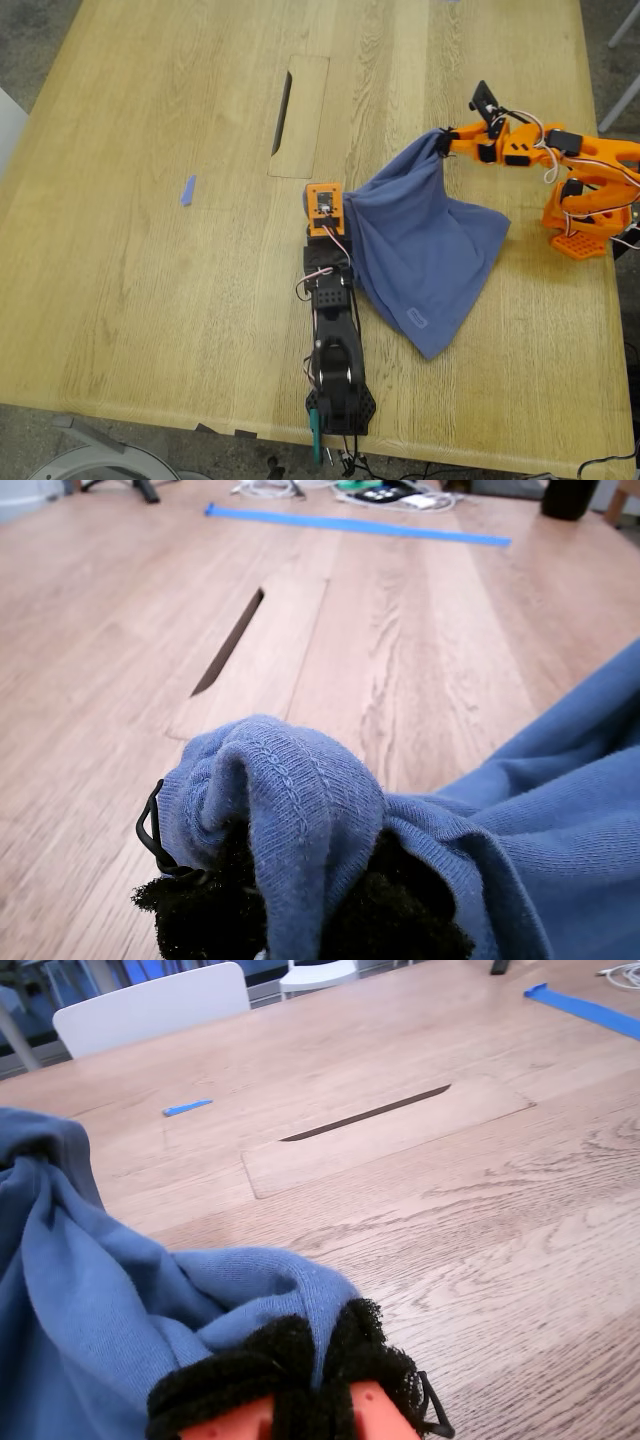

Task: Fold a T-shirt

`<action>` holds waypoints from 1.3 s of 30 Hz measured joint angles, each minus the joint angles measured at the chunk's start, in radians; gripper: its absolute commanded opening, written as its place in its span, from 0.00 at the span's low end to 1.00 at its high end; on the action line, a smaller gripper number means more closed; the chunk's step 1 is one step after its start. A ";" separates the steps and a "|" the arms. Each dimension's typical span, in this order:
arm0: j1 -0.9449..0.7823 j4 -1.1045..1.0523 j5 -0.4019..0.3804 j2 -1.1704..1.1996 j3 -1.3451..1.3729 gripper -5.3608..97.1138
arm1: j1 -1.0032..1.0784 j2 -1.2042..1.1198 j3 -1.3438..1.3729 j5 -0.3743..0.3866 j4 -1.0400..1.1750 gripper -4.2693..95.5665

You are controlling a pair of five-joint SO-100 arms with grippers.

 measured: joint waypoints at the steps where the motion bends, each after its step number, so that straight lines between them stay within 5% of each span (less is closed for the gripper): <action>1: -0.006 -0.035 -0.003 -0.048 -0.014 0.05 | 0.003 -0.035 0.008 -0.003 -0.046 0.04; 12: -0.091 -0.241 -0.008 -0.492 -0.288 0.05 | 0.075 -0.632 -0.233 -0.005 -0.417 0.04; 39: -0.253 -0.273 -0.044 -1.014 -0.899 0.05 | 0.187 -1.686 -1.488 -0.003 -0.428 0.04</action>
